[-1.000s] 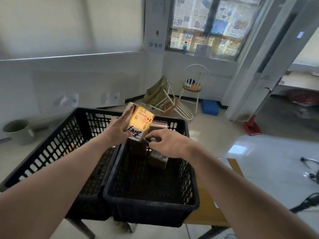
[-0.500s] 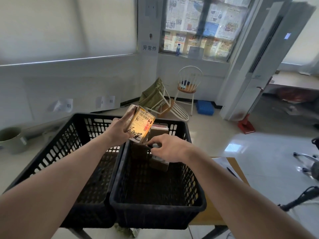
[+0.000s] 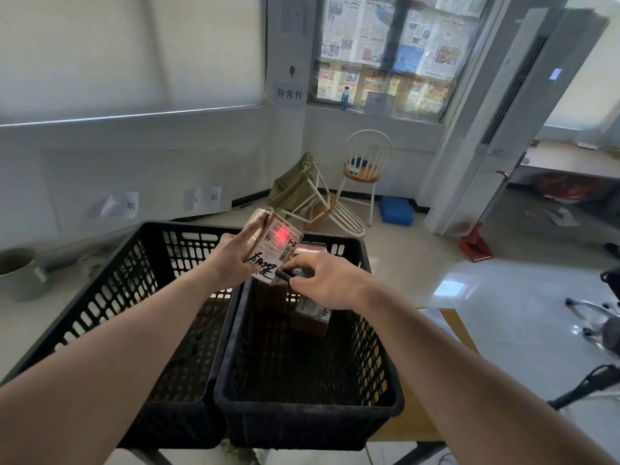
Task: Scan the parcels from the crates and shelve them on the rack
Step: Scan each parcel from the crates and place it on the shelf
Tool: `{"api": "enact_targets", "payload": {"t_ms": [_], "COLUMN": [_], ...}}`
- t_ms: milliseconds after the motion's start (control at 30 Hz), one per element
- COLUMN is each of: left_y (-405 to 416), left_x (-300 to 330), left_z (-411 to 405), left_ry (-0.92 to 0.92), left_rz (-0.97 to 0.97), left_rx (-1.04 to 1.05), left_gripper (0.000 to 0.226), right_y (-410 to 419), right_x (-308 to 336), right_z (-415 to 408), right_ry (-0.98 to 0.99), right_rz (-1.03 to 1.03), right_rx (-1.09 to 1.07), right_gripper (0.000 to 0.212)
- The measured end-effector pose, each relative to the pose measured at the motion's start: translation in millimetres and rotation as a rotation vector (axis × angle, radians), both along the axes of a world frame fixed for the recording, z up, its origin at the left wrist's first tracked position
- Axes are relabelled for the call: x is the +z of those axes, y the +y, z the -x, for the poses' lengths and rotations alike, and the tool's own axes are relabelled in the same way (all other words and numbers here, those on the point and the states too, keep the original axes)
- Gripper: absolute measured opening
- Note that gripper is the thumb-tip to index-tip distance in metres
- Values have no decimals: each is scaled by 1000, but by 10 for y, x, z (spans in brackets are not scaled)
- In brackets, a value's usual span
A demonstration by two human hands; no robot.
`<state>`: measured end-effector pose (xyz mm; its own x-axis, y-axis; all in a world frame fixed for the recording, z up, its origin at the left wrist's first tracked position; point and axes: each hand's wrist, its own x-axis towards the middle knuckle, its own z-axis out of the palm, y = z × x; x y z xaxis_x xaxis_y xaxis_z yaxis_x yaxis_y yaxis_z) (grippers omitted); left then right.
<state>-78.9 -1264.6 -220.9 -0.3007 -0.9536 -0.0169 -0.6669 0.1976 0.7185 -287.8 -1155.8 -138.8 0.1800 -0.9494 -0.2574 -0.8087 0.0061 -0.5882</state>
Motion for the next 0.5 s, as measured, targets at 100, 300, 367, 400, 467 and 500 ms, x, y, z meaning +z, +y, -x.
{"api": "enact_targets", "payload": {"t_ms": [100,300,367,400,467,500], "left_y": [9,13,18,19,27,32], "left_x": [7,36,45,52,60,60], "left_z": [4,12,9,5,5,8], "left_ry": [-4,28,40,36,28,25], "left_rz": [5,22,12,2,-13,-14], "left_rx": [6,-27,-28,-18,-7,-9], "left_gripper": [112,112,113,113,114,114], "right_y": [-21,-53,-57,-55,-46,-43], "right_x": [-9,-37,-31,-27,-21,-18], "right_z": [-6,13,14,12,9,11], "right_ry": [-9,-37,-35,-34,-39,-40], "right_rz": [-3,-8,-5,-6,-11,-12], "right_rx": [1,-5,-11,-14,-18,-19], "right_gripper": [37,38,38,38,38,39]}}
